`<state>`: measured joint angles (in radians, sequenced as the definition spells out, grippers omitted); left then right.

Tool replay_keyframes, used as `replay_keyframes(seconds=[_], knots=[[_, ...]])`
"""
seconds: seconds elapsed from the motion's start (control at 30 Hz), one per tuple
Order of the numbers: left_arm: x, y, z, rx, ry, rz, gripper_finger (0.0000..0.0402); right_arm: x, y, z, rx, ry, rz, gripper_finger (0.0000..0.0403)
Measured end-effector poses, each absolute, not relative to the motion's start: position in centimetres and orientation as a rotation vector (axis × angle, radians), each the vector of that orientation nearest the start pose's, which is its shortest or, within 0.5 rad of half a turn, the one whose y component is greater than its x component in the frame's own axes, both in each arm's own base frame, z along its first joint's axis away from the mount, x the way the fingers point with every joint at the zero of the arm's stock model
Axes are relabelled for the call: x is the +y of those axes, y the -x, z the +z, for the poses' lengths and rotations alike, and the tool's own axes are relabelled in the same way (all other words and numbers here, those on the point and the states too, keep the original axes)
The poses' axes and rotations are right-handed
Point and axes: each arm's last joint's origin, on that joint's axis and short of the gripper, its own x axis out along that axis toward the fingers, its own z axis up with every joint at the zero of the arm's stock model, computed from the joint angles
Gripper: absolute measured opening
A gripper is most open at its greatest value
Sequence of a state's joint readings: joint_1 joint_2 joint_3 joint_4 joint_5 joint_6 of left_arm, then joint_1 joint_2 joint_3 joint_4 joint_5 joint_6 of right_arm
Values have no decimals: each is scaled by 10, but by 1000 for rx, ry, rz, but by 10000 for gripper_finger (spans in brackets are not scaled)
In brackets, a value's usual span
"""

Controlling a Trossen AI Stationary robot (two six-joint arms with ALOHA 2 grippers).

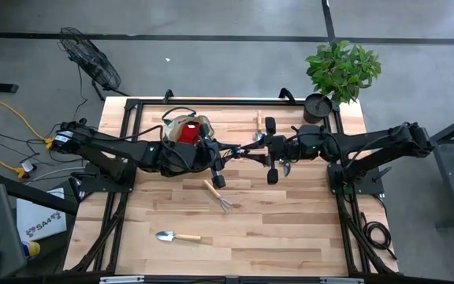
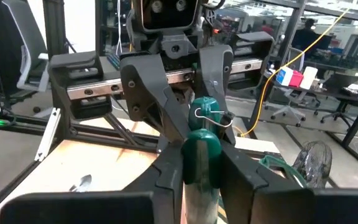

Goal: Pick & Place Garden tools in Gardening bag
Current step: Put the green shears into the gardening bag

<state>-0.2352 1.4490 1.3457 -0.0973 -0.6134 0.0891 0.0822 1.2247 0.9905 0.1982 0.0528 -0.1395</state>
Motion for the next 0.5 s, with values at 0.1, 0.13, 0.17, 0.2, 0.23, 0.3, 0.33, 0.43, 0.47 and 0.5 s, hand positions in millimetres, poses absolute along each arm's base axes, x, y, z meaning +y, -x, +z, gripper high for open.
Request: replay_keyframes(seconds=[0.1, 0.13, 0.17, 0.2, 0.23, 0.3, 0.33, 0.43, 0.47, 0.5], knots=[[-60, -322, 381, 205, -173, 368, 74, 21, -278, 350, 34, 135, 32, 63], [-60, -322, 381, 206, -174, 367, 74, 21, -278, 350, 34, 134, 32, 63], [-60, -322, 381, 207, -175, 367, 74, 21, -278, 350, 34, 134, 32, 63], [-60, -322, 381, 207, -175, 368, 74, 21, -278, 350, 34, 133, 32, 63], [-60, -322, 381, 207, -177, 368, 74, 21, -278, 350, 34, 133, 32, 63], [-60, -322, 381, 208, -178, 367, 82, 21, -278, 350, 34, 131, 33, 63], [-60, -322, 381, 210, -183, 367, 99, 22, -278, 350, 34, 127, 36, 63], [-60, -322, 381, 213, -190, 368, 168, 22, -278, 350, 35, 119, 38, 63], [-60, -322, 381, 213, -190, 367, 188, 22, -278, 350, 35, 119, 37, 63], [-60, -322, 381, 213, -190, 369, 207, 22, -278, 350, 35, 119, 37, 63]])
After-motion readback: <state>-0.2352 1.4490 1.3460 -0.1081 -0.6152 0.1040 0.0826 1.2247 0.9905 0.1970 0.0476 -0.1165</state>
